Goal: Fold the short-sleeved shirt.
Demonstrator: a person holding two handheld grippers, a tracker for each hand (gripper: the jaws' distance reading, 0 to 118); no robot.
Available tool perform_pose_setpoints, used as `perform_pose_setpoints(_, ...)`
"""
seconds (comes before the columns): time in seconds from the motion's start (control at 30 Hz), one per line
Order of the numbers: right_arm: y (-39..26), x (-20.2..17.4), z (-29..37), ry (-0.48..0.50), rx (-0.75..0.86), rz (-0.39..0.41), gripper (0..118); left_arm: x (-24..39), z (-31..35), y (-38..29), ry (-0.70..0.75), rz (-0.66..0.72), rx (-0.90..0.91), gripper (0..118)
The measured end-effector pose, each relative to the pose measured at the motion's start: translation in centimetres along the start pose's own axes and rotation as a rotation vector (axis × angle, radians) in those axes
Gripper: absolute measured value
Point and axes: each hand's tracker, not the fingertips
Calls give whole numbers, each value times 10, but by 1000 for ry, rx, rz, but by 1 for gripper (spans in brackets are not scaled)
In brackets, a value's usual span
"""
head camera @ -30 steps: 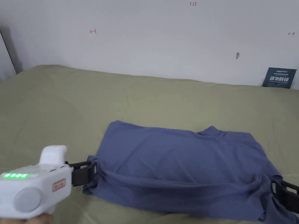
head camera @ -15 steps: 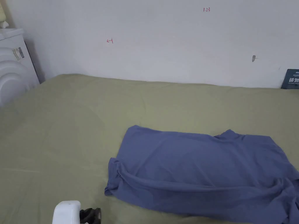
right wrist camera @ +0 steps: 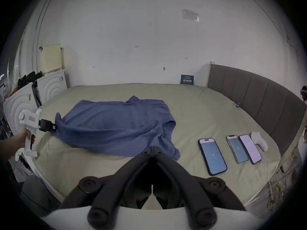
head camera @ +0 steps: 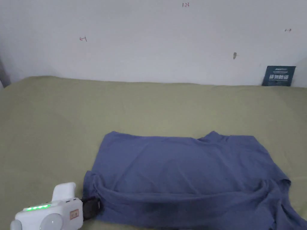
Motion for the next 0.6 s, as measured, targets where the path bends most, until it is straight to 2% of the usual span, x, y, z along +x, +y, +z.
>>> perform_pose_setpoints(0.07,0,4,-7,3,-14,0,0,0,4,3,-1,-10,27,72)
perform_pose_setpoints(0.1,0,7,-13,1,-30,-1,0,0,8,4,-5,-4,41,56)
perform_pose_setpoints(0.13,-4,13,-23,-4,-52,-2,0,1,9,5,-5,13,46,28)
perform_pose_setpoints(0.17,-5,17,-33,-12,-94,2,0,2,6,6,-15,51,20,8)
perform_pose_setpoints(0.2,-4,21,-44,-22,-129,4,0,10,13,3,-35,60,8,8)
perform_pose_setpoints(0.27,-1,30,-74,-35,-250,-9,4,22,17,3,0,-50,16,8)
perform_pose_setpoints(0.3,-1,37,-91,-16,-311,-32,25,29,19,3,28,-111,14,8)
perform_pose_setpoints(0.37,-1,48,-117,-6,-394,-54,78,36,27,4,15,-146,6,8)
perform_pose_setpoints(0.4,0,55,-129,2,-424,-63,86,37,29,4,18,-139,8,8)
perform_pose_setpoints(0.43,2,61,-138,-6,-469,-62,81,39,30,4,20,-138,6,8)
perform_pose_setpoints(0.47,7,67,-146,-15,-450,-74,82,31,30,7,10,-124,-3,8)
perform_pose_setpoints(0.57,15,80,-175,30,-493,-170,82,31,30,7,2,-113,-18,8)
perform_pose_setpoints(0.6,15,85,-184,31,-532,-198,72,26,27,9,-2,-111,-27,8)
